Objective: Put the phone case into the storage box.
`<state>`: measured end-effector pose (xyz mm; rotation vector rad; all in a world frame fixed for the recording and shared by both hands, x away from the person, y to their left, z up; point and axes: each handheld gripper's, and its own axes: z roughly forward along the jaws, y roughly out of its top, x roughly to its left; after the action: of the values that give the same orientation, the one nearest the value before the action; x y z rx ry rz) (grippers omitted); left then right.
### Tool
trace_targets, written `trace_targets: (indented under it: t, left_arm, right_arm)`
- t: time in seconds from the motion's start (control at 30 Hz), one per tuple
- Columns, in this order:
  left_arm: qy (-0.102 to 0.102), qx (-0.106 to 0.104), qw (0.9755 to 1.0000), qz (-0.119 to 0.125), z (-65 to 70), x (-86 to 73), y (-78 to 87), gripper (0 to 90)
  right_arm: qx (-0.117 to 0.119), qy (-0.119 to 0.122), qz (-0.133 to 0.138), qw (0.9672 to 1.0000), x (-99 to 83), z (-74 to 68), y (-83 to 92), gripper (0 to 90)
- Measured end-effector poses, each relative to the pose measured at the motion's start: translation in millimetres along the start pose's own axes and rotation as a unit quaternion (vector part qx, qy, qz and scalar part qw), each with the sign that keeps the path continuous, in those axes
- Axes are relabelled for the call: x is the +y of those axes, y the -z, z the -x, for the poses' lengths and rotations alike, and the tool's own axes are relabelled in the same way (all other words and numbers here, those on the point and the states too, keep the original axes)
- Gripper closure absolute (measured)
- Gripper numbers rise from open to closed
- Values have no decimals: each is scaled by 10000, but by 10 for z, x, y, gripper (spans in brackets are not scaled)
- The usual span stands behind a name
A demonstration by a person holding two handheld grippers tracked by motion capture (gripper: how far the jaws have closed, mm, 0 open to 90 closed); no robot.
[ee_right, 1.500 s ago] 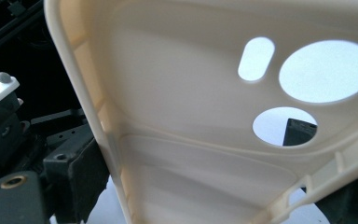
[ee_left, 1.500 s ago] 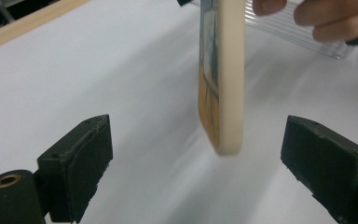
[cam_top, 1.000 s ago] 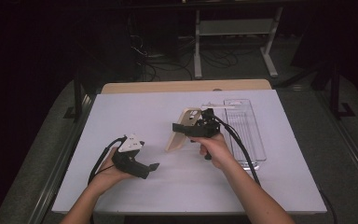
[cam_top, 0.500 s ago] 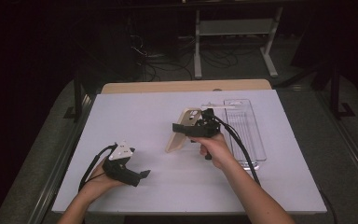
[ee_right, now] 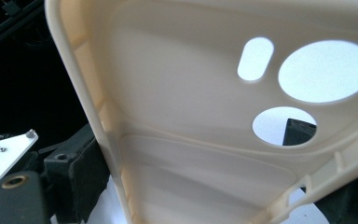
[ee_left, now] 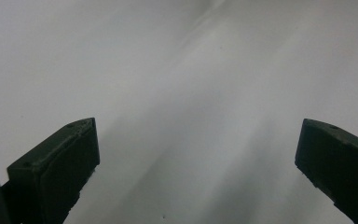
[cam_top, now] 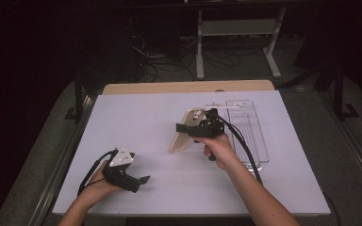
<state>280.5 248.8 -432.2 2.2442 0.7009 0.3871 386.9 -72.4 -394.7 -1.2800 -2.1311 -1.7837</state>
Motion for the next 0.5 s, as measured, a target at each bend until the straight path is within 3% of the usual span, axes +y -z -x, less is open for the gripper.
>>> trace_targets:
  t: [0.2, 0.5]
  left_arm:
    - [-3, -21, 10000, -35, 8, 13, -1, 0]
    - [-17, 70, 10000, -26, -15, 16, 20, 0]
  right_arm:
    - [-83, -84, -42, 9999, 55, 15, 82, 104]
    - [-207, -62, 114, 9997, 250, 55, 264, 104]
